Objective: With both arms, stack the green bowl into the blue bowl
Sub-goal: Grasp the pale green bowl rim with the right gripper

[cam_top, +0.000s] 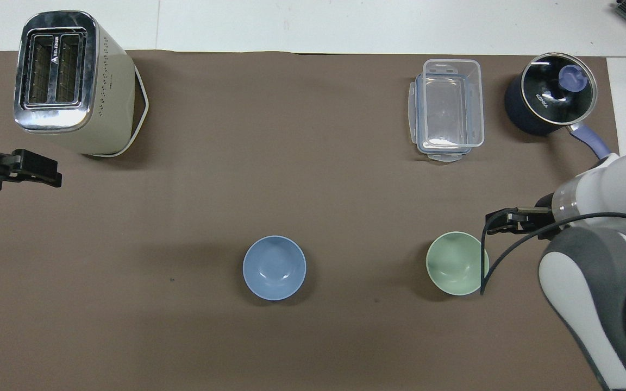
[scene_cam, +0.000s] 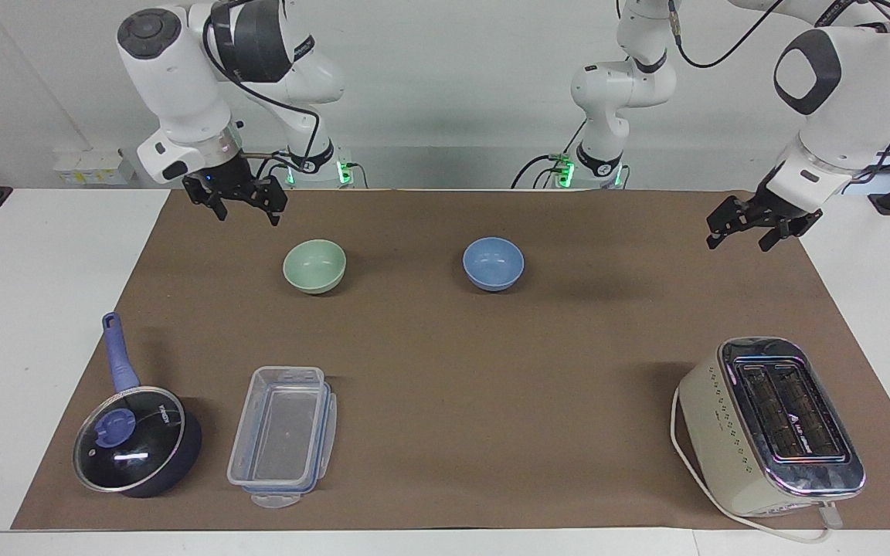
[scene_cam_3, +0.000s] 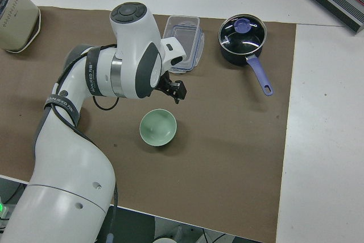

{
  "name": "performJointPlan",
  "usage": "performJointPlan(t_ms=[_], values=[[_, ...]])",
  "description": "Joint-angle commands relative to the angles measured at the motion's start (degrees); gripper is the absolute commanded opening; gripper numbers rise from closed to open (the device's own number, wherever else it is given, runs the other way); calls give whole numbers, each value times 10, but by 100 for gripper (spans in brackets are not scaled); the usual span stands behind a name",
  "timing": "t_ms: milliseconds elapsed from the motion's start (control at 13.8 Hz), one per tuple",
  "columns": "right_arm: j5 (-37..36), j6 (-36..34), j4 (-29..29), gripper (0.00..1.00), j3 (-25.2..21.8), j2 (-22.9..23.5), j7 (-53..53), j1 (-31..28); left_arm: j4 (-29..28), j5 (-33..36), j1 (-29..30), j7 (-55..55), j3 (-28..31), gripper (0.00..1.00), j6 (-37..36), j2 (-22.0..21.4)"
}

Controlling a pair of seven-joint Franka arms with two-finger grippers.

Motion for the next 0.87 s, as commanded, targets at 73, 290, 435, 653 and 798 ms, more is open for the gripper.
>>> performJointPlan(t_ms=[73,290,435,653,798], values=[[15,103,-110,100,2,-17,-68,-21,14,24,-15,-7,3,100,-19,-4],[34,147,-152,100,2,-7,-102,-26,51,22,-12,2,4,100,-64,7],[61,186,-183,100,1,-4,-145,-34,52,17,-12,2,3,100,-62,8],[62,197,-189,100,2,17,-149,-35,51,-3,-12,-4,6,100,-56,6],[62,208,-189,100,1,23,-159,-37,45,-3,-13,-7,6,100,-56,3]])
